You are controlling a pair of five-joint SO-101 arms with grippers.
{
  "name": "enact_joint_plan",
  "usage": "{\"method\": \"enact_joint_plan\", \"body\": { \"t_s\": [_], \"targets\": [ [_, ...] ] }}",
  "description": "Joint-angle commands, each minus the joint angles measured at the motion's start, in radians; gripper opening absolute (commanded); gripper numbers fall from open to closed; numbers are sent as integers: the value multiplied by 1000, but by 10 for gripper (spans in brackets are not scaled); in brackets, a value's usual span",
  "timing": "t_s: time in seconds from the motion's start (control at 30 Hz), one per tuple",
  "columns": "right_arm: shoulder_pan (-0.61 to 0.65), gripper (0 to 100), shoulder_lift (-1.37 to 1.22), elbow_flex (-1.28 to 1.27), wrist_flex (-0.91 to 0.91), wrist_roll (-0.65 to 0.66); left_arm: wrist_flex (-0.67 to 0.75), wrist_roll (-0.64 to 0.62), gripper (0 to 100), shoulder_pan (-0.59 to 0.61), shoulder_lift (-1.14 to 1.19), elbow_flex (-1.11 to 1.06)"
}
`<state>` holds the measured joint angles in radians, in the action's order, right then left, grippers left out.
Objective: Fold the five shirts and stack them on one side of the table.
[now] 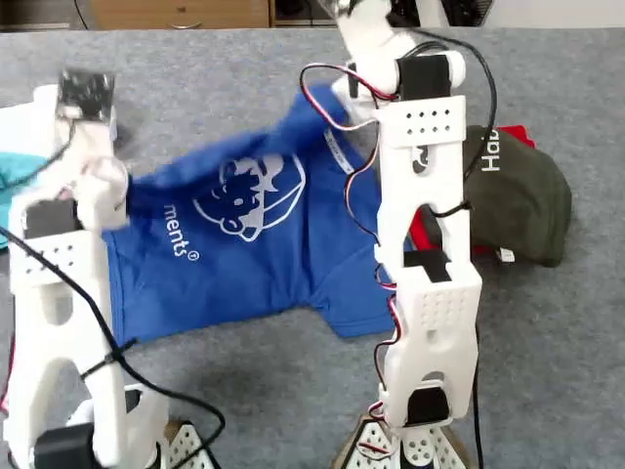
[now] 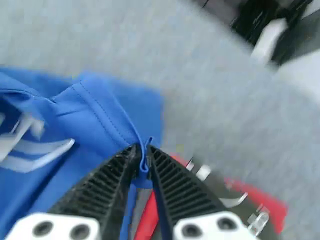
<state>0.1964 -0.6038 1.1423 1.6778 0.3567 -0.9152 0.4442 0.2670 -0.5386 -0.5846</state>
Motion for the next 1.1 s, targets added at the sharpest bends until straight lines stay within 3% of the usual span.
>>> {"method": "enact_joint_plan", "body": {
  "t_s": [0.0, 0.13, 0.3, 0.67, 0.9, 1.07],
  "targets": [
    [4, 1, 59, 44, 106, 5, 9, 20, 19, -8, -70, -130],
    [18, 1, 122, -67, 110, -3, -63, 20, 19, 15, -145, -232],
    [65, 1, 317, -409, 60, -41, -175, 18, 19, 17, -266, -258],
    [38, 1, 954, -1526, -451, -40, -258, -34, 19, -12, -438, -448],
    [33, 1, 1302, -1899, -462, -35, -384, -37, 19, -6, -444, -459],
    [-2, 1, 1495, -2083, -456, 49, -391, -31, 19, -5, -444, -450]
  ]
}}
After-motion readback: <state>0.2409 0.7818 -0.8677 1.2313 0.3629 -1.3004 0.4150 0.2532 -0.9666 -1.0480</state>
